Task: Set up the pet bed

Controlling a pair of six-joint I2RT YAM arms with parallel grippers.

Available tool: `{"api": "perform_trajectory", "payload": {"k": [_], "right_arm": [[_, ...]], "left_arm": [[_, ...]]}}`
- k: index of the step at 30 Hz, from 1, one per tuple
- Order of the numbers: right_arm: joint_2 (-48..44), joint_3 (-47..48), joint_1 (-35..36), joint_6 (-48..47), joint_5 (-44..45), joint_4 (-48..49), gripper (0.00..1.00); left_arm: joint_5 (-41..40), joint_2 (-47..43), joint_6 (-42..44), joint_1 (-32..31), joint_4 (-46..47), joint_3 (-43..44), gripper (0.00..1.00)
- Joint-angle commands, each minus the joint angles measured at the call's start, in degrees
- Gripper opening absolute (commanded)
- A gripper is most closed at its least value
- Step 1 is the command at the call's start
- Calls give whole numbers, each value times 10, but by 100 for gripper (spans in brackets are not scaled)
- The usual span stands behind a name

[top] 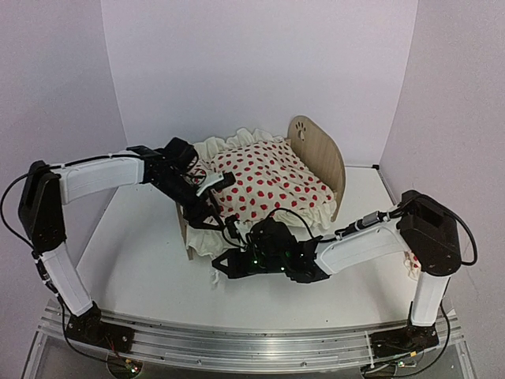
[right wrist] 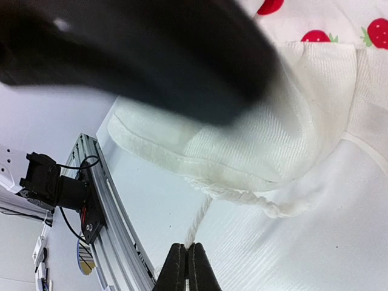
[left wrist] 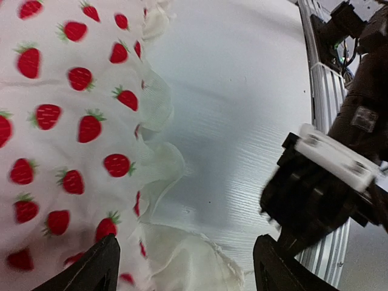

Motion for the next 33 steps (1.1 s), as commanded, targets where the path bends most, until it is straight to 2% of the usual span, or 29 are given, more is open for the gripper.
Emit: {"api": "perform_trajectory", "payload": {"k": [1,6,9,11,15,18,21,24,28,32,33], "right_arm": [[-12,-1,2,24,-48,-2,0],[-8,11,0,28,-58,-2,0],[-6,19,-2,31,-64,-4,0],[-6,24,-3,33,-66,-6,0],[-14,29,-3,43,-52,-13,0],[-19,33,-3,46,-47,-17,0],[-22,37,-3,48,-42,-19,0],[-28,36,-4,52,-30,-19,0],[-36,40,-4,53,-16,-19,0],[-41,43,-3,56,-1,-19,0],[-40,42,-3,57,3,-20,0]], "left_arm": [[54,-142,43,14,47,-61,77],[14,-271,65,14,116,-197,72],[-2,-364,123,11,156,-308,54],[-20,-401,141,1,187,-372,49],[-87,-411,131,-37,269,-454,41],[-138,-397,102,-57,379,-509,42],[-194,-372,69,-72,537,-567,48],[-244,-336,-5,-77,626,-583,50],[-261,-323,-185,-79,615,-560,49],[-256,-322,-410,-96,589,-550,46],[-258,-320,-437,-104,589,-554,45]]}}
